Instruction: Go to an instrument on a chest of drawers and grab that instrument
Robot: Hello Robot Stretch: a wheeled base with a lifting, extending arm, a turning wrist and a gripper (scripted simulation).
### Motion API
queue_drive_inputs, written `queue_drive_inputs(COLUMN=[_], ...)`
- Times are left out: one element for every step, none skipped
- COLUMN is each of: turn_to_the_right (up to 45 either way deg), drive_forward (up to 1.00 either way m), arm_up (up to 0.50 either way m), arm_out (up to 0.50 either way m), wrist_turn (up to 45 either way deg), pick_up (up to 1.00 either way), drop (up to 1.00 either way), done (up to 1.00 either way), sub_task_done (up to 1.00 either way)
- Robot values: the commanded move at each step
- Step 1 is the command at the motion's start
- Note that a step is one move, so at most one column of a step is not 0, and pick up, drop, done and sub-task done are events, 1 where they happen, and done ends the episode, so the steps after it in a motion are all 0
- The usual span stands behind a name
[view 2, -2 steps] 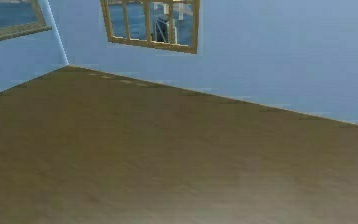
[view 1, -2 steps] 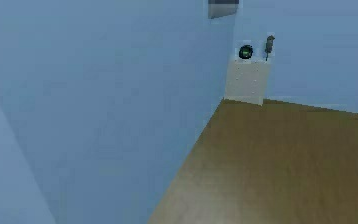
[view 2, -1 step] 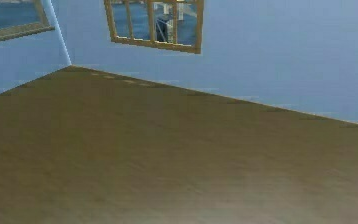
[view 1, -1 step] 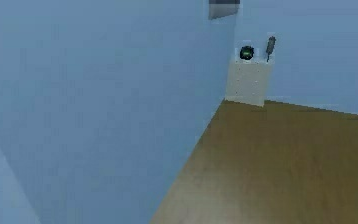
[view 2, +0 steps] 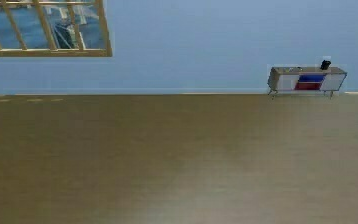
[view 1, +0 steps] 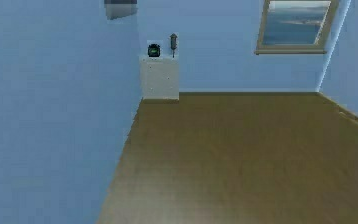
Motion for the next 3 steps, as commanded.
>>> queue_drive_inputs(turn_to_the_right=[0.0, 0.0, -3.0], drive_forward=[1.00, 1.00, 0.00], arm_up=[0.00, 0.00, 0.00], arm_out=[0.00, 0.00, 0.00], wrist_turn=[0.0, 0.0, 0.0], pick_up=[0.00, 0.00, 0.00], drop=[0.00, 0.00, 0.00], done=[0.00, 0.00, 0.00], sub_task_done=[0.00, 0.00, 0.00])
